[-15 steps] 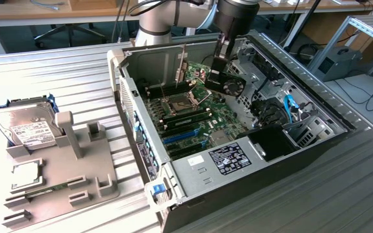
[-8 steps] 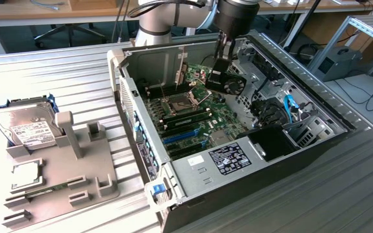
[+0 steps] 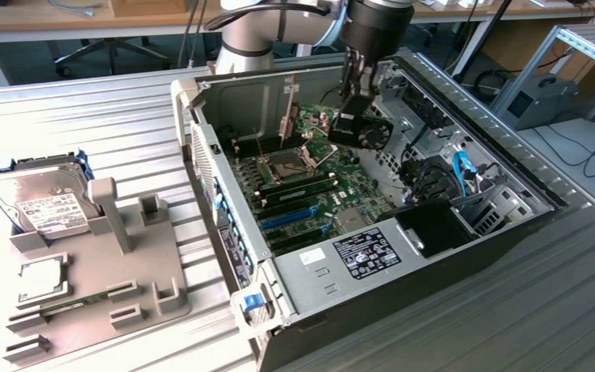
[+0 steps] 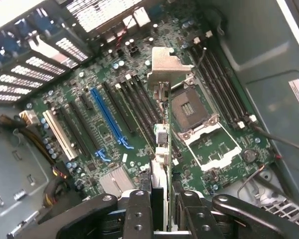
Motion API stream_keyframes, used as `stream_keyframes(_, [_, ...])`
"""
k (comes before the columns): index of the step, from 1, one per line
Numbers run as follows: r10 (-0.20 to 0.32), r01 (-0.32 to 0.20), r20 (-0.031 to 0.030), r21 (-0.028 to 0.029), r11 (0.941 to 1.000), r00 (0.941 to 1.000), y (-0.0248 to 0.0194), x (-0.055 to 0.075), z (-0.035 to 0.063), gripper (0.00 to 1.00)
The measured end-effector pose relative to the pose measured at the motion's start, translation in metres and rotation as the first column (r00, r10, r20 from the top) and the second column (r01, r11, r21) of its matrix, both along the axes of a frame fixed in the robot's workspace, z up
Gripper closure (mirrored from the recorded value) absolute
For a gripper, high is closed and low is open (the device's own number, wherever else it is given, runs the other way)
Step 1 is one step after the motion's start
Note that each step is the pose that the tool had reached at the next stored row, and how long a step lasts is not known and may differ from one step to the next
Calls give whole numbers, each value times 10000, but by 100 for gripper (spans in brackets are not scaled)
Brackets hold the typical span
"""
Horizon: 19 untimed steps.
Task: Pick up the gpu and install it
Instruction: 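Insert the gpu into the slot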
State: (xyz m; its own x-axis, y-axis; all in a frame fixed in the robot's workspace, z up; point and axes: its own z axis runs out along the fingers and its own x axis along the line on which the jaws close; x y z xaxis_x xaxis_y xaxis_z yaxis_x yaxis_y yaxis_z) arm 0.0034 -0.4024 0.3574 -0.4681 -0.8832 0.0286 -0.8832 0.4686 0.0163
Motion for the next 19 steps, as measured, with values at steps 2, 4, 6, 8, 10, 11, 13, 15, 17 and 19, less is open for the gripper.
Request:
stream_keyframes(2, [339, -339, 0, -1, 9994, 9994, 0, 0, 0, 74])
stream_keyframes(4, [653, -653, 0, 0, 9979, 9979, 0, 0, -1, 74])
stream_keyframes(6, [908, -908, 1, 0, 9959, 9959, 0, 0, -1, 74])
stream_keyframes(8, [1139, -1139, 0, 0, 9935, 9935, 0, 0, -2, 74])
stream_keyframes(10, [1363, -1363, 0, -1, 9907, 9907, 0, 0, -2, 74])
stream_keyframes(11, [1515, -1515, 1, 0, 9885, 9885, 0, 0, -3, 74])
stream_keyframes(13, [1814, -1814, 1, 0, 9834, 9834, 0, 0, -4, 74])
stream_keyframes(15, [2197, -2197, 0, 0, 9756, 9756, 0, 0, -5, 74])
stream_keyframes(17, [2752, -2752, 1, 0, 9614, 9614, 0, 0, -7, 74])
stream_keyframes(19, [3076, -3076, 0, 0, 9515, 9515, 0, 0, -8, 74])
